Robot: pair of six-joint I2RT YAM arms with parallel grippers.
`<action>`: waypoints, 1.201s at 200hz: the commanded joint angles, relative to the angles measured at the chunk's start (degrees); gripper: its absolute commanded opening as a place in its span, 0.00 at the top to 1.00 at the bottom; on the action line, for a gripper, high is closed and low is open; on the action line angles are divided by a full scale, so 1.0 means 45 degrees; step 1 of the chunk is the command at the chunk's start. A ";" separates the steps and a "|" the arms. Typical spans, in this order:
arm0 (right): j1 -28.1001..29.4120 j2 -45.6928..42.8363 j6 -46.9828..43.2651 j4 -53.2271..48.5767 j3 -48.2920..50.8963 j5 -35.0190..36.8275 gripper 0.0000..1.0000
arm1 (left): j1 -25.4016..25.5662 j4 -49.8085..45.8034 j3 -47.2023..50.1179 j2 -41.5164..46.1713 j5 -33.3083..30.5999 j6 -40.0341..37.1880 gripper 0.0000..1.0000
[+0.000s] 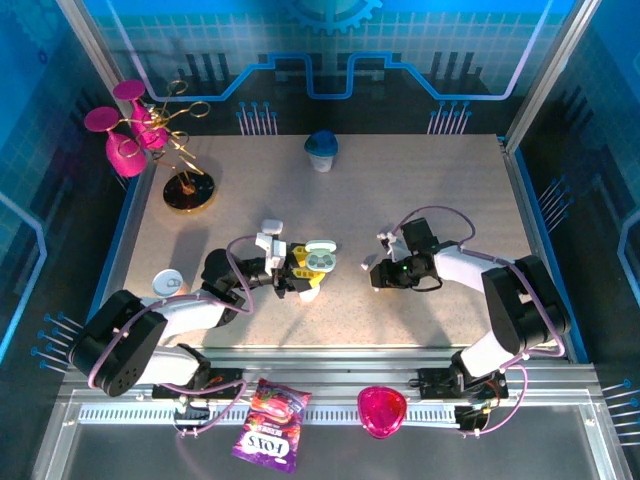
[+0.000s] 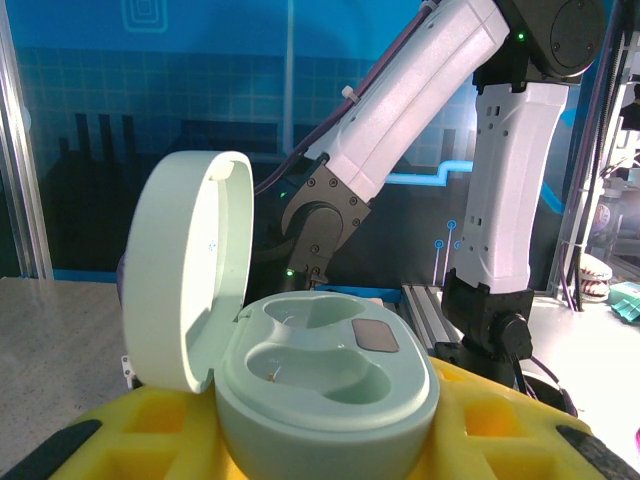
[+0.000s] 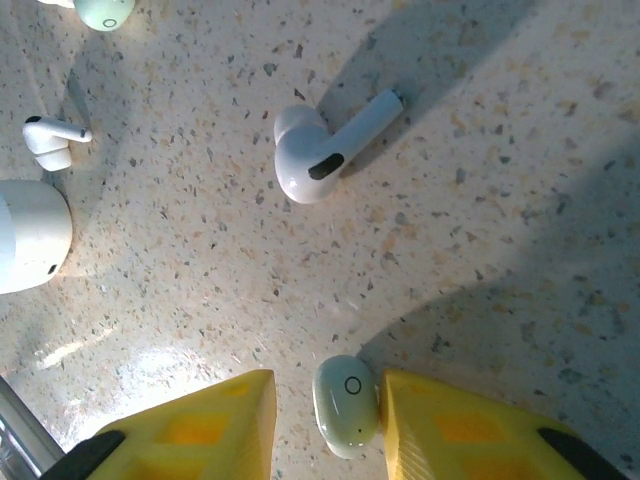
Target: Insert the wireless bluetooth earbuds into the charging case
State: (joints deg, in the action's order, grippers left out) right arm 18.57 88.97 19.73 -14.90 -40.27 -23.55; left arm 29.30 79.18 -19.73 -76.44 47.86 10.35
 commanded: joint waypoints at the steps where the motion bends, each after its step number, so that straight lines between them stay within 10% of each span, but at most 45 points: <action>1: -0.0084 0.0267 0.0095 0.0152 -0.0015 -0.0258 0.68 | -0.0067 0.0238 -0.0090 -0.0004 0.0283 -0.0210 0.77; 240: 0.0319 0.0424 -0.0218 -0.0088 0.0023 0.0019 0.80 | -0.0075 0.0238 -0.0148 -0.0102 0.0275 -0.0224 0.77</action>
State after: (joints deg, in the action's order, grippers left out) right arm 19.18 90.72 19.68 -14.46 -40.27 -24.03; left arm 29.30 79.18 -19.73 -76.47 47.86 10.35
